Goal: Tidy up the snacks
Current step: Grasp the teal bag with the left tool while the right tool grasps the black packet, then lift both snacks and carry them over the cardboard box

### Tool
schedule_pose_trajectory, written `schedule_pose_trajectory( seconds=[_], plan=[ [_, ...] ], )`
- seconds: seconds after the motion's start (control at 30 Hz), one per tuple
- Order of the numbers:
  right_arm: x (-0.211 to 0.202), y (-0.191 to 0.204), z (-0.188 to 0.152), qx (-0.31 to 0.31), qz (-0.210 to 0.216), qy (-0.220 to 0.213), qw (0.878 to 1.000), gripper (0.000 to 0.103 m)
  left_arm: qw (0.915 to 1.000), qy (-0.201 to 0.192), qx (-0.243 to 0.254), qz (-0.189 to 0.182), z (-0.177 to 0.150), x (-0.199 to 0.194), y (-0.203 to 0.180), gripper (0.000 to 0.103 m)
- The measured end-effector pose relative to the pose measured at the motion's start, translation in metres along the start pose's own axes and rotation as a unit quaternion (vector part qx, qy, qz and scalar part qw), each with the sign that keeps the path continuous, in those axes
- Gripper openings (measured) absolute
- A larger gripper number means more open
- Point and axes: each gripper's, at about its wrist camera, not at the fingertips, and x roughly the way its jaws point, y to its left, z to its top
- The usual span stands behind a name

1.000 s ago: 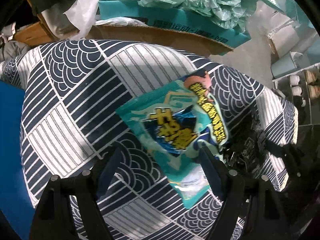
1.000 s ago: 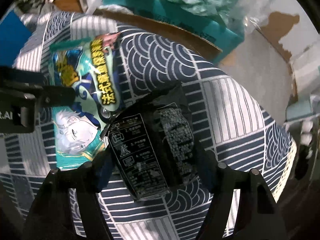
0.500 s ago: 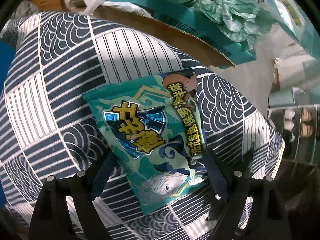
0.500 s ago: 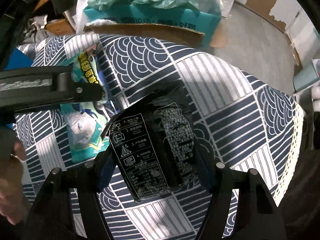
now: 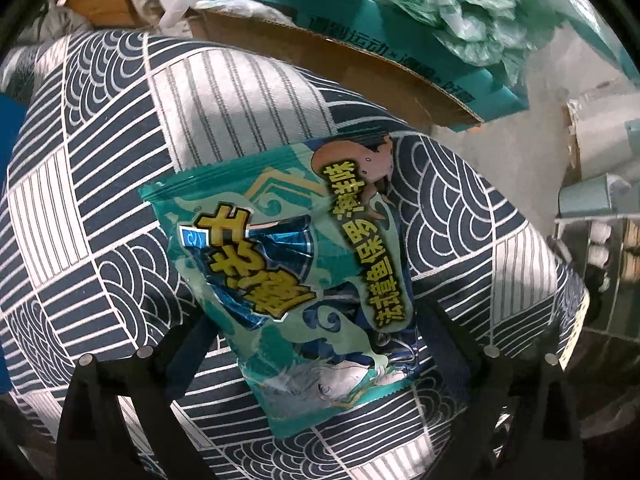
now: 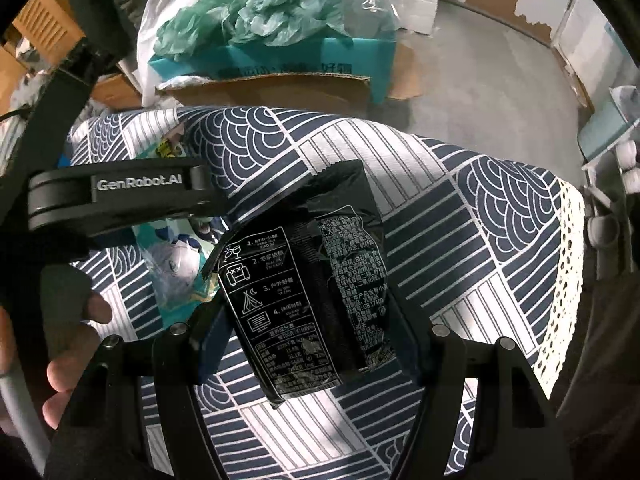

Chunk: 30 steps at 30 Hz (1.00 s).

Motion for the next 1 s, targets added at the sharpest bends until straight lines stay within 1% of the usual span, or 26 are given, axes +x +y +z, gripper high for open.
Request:
schedule_pose_trajectory(
  seconds=[0.03, 0.1, 0.13, 0.2, 0.23, 0.27, 0.33, 0.47, 0.63, 0.77, 0.83, 1.0],
  plan=[
    [-0.001, -0.001, 0.000, 0.002, 0.000, -0.001, 1.000, 0.069, 0.9999, 0.001, 0.012, 0.006, -0.001, 0.002, -0.004, 0.098],
    [-0.002, -0.003, -0.001, 0.006, 0.002, -0.003, 1.000, 0.069, 0.9991, -0.002, 0.036, 0.021, -0.003, 0.003, -0.010, 0.093],
    [-0.003, -0.004, -0.001, 0.009, 0.002, -0.004, 1.000, 0.069, 0.9986, -0.007, 0.046, 0.026, -0.006, 0.002, -0.011, 0.088],
    [-0.005, -0.005, -0.001, 0.012, 0.003, -0.006, 1.000, 0.069, 0.9977, -0.017, 0.060, 0.027, -0.009, 0.000, -0.012, 0.083],
    [-0.007, -0.005, -0.002, 0.014, 0.004, -0.007, 1.000, 0.069, 0.9970, -0.021, 0.068, 0.030, -0.010, -0.001, -0.012, 0.078],
    [-0.008, -0.005, -0.002, 0.015, 0.006, -0.009, 1.000, 0.069, 0.9967, -0.023, 0.072, 0.029, -0.012, -0.005, -0.008, 0.075],
    [-0.010, -0.003, -0.003, 0.017, 0.006, -0.012, 1.000, 0.069, 0.9958, -0.025, 0.085, 0.022, -0.013, -0.006, -0.006, 0.073],
    [-0.013, 0.006, -0.008, 0.020, 0.011, -0.012, 1.000, 0.069, 0.9943, -0.018, 0.105, 0.012, -0.018, -0.007, 0.001, 0.072],
    [-0.015, 0.017, -0.014, 0.024, 0.015, -0.009, 1.000, 0.069, 0.9932, -0.004, 0.117, 0.000, -0.024, -0.011, 0.022, 0.072],
    [-0.018, 0.028, -0.018, 0.026, 0.015, -0.007, 1.000, 0.069, 0.9911, -0.009, 0.133, 0.005, -0.034, -0.018, 0.032, 0.072],
    [-0.022, 0.033, -0.020, 0.025, 0.019, -0.010, 0.999, 0.069, 0.9910, -0.014, 0.133, 0.006, -0.039, -0.022, 0.040, 0.072],
    [-0.033, 0.046, -0.024, 0.024, 0.019, -0.018, 0.999, 0.069, 0.9860, -0.038, 0.161, 0.022, -0.047, -0.044, 0.059, 0.072]
  ],
)
